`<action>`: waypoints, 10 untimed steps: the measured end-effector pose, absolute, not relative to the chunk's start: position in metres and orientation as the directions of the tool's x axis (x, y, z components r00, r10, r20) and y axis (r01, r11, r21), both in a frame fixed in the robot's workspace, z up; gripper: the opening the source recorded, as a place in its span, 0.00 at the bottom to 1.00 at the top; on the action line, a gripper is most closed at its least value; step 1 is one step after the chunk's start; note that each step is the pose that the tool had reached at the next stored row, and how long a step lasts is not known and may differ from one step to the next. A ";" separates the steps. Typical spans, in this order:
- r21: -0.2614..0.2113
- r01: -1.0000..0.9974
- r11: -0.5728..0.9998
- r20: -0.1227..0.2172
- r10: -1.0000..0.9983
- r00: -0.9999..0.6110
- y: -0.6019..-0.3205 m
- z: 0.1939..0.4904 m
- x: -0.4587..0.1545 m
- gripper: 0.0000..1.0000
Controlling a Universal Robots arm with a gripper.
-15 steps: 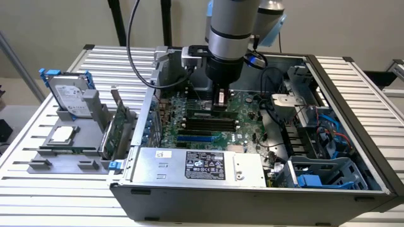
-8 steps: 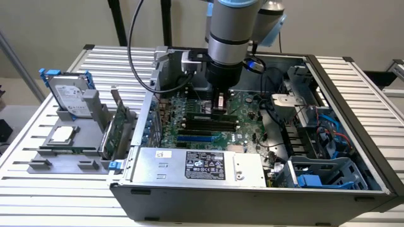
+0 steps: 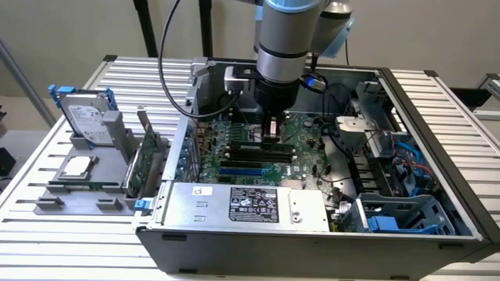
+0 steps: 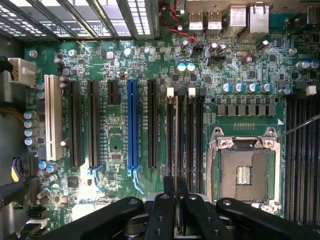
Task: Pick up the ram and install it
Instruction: 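Insert the ram into the slot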
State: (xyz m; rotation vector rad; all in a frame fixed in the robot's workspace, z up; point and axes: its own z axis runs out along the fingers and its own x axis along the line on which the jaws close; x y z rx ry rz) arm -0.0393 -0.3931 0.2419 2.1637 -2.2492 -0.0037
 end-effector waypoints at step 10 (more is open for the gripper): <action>0.009 -0.999 0.039 0.016 -0.999 -0.039 -0.393 0.235 -0.041 0.00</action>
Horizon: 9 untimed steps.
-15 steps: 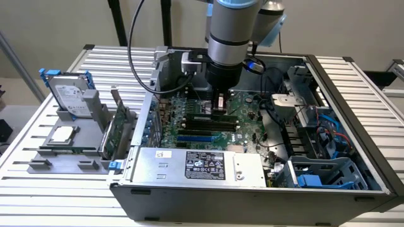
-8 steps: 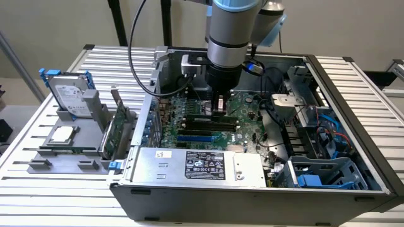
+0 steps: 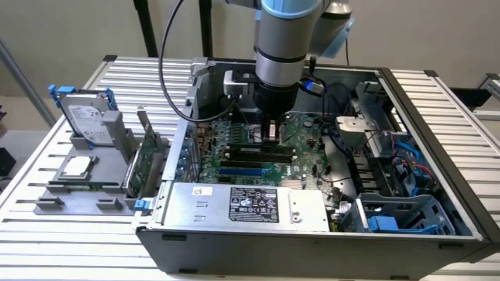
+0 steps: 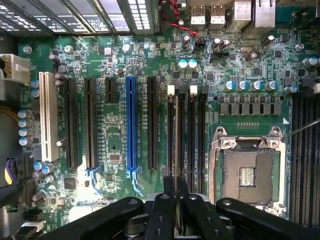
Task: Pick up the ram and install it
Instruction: 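Insert the ram into the slot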
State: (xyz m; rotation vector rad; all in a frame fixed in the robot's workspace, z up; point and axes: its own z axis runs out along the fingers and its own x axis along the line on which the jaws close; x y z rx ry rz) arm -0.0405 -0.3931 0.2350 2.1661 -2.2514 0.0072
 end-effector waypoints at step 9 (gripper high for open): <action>0.006 -0.999 0.037 0.029 -0.999 -0.037 -0.393 0.231 -0.041 0.00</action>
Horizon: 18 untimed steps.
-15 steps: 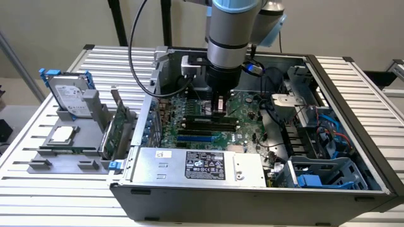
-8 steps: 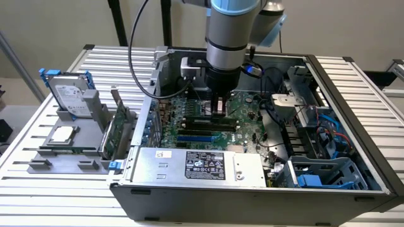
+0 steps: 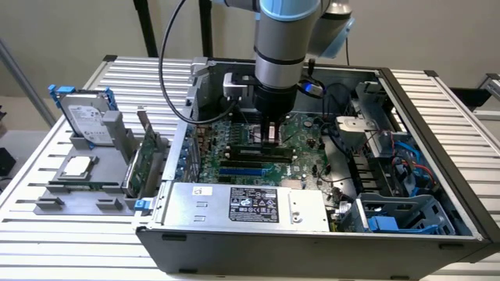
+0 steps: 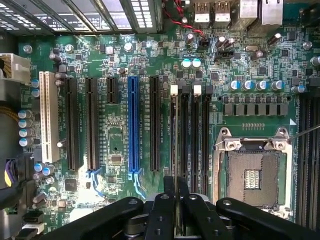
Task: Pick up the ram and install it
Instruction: 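Insert the ram into the slot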
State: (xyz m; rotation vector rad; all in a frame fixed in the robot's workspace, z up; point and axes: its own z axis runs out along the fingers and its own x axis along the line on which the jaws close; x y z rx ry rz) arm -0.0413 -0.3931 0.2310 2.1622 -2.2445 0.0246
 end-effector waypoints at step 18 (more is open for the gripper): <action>-0.003 -0.999 0.037 0.030 -0.999 -0.037 -0.393 0.226 -0.044 0.00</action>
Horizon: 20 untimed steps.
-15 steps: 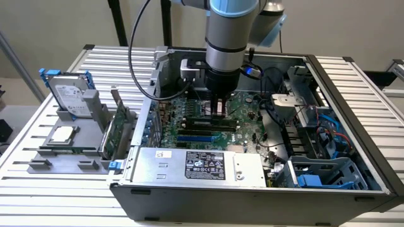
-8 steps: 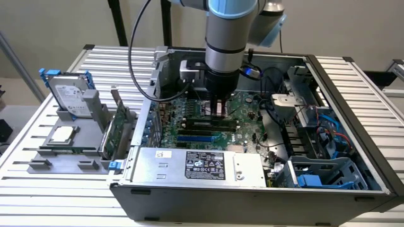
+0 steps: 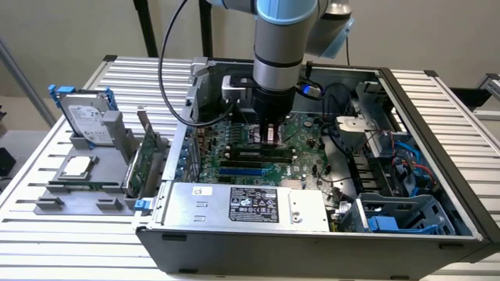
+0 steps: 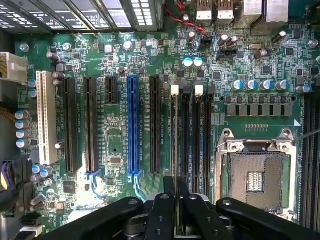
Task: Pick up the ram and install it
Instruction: 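Insert the ram into the slot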
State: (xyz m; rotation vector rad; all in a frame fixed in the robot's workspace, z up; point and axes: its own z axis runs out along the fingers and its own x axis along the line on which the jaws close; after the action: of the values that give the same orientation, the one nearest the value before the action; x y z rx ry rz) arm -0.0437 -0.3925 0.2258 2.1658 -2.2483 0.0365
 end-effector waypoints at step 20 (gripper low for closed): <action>-0.003 -0.999 0.037 0.030 -0.999 -0.037 -0.389 0.220 -0.044 0.00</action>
State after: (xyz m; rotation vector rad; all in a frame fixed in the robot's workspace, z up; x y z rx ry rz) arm -0.0436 -0.3895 0.2204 2.1659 -2.2483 0.0367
